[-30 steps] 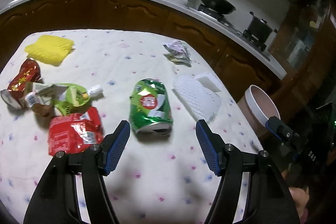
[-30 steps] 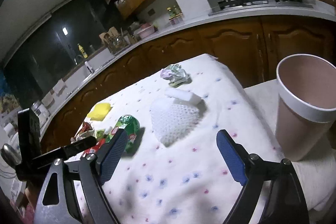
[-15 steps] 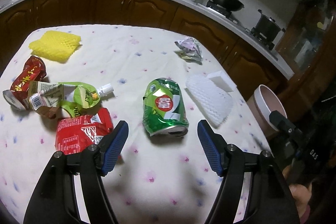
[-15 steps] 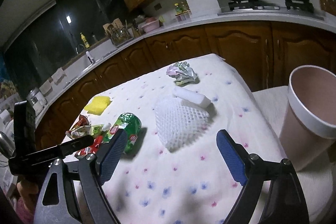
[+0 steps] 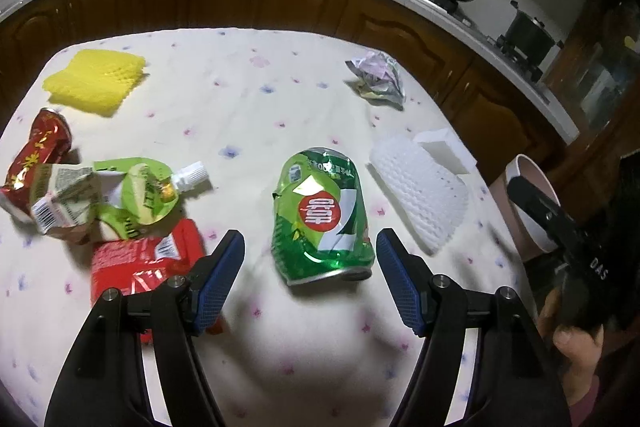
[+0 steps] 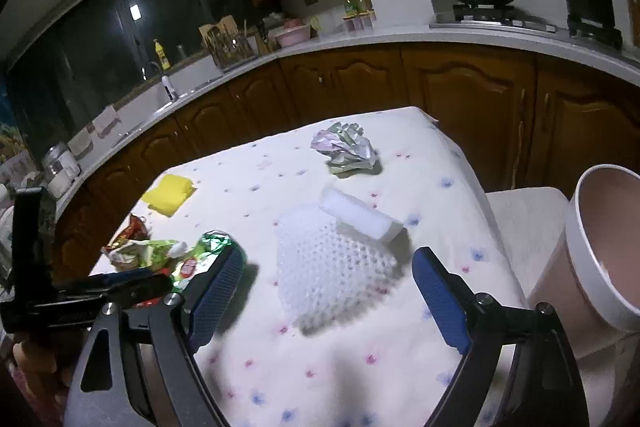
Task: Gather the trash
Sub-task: 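Grasp the crushed green can with the left tool while the right tool grasps another white foam block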
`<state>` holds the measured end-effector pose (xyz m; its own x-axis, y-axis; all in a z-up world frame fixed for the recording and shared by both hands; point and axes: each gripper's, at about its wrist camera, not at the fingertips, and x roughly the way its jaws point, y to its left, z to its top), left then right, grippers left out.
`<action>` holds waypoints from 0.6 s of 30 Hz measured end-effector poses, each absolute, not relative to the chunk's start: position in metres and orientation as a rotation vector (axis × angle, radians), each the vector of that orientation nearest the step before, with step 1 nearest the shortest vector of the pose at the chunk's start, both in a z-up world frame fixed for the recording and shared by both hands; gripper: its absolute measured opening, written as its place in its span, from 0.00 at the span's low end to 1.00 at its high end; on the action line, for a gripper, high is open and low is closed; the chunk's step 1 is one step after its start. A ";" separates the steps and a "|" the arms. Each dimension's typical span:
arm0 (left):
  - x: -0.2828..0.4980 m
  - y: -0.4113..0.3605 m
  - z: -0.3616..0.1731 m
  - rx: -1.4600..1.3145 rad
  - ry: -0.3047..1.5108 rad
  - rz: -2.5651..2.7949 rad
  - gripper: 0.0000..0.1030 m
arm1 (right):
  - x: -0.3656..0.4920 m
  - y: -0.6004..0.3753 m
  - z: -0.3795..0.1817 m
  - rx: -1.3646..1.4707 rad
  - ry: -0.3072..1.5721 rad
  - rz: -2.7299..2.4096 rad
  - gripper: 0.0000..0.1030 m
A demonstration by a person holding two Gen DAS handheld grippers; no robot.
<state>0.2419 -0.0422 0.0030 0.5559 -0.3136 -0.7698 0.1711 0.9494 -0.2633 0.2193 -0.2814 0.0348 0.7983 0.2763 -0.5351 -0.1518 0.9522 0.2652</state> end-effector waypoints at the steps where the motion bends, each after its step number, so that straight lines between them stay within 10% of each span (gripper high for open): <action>1: 0.244 -0.044 0.002 -0.162 0.945 -0.287 0.67 | 0.223 -0.282 0.034 0.208 0.607 0.229 0.86; 9: 0.262 -0.056 -0.013 -0.140 0.996 -0.283 0.67 | 0.253 -0.282 0.028 0.144 0.629 0.221 0.83; 18: 0.274 -0.059 -0.026 -0.133 1.026 -0.286 0.62 | 0.289 -0.282 0.005 0.092 0.722 0.193 0.34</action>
<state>0.2739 -0.0591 -0.0257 0.4852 -0.2960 -0.8227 0.1719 0.9549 -0.2422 0.2895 -0.2823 0.0052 0.7336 0.2071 -0.6473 -0.1434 0.9782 0.1504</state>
